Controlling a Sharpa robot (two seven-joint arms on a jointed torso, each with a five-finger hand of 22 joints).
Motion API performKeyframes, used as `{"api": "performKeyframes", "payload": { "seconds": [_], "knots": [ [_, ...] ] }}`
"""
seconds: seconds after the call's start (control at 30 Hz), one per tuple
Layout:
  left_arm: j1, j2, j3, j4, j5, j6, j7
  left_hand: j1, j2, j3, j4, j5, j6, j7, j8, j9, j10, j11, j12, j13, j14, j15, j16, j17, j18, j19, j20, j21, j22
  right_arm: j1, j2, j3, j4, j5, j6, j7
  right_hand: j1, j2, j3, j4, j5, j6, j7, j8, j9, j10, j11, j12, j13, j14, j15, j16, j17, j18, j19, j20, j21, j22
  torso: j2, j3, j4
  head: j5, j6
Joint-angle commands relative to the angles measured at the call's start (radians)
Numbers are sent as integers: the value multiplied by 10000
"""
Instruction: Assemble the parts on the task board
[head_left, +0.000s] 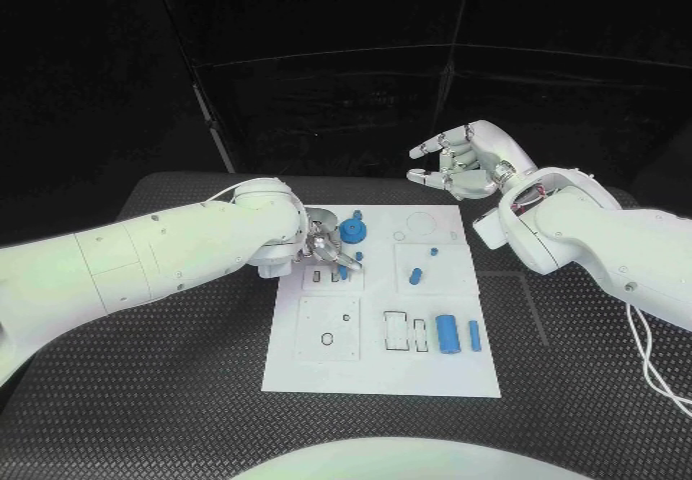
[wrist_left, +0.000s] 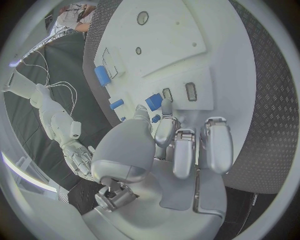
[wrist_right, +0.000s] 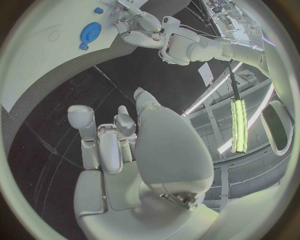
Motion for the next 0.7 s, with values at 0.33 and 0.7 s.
{"api": "performKeyframes", "payload": {
  "seconds": [0.33, 0.7],
  "knots": [
    [20, -18, 7, 125, -49, 216, -58, 1114, 403, 500, -369, -7, -201, -30, 158, 334, -81, -27, -18, -12, 1073, -21, 30, 2632, -113, 4, 35, 44, 30, 20, 61, 9, -92, -10, 137, 20, -77, 69, -33, -47, 79, 84, -18, 59, -14, -61, -7, -36, -20, 452, -67, -48, 323, 175, -82, -28, -45, -50, 3, 3, -4, 8, -49],
    [29, -90, 10, 276, -49, 283, -62, 1282, 423, 609, -443, -9, -184, -48, 214, 424, -61, -39, 7, 25, 1073, -26, 30, 2632, -111, -4, 32, 38, 29, 19, 108, 9, -206, -10, 183, 24, -77, 69, -33, -47, 79, 84, -18, 59, -14, -61, -7, -36, -20, 452, -67, -48, 323, 175, -82, -28, -45, -50, 2, 6, -1, 19, -80]
  ]
}}
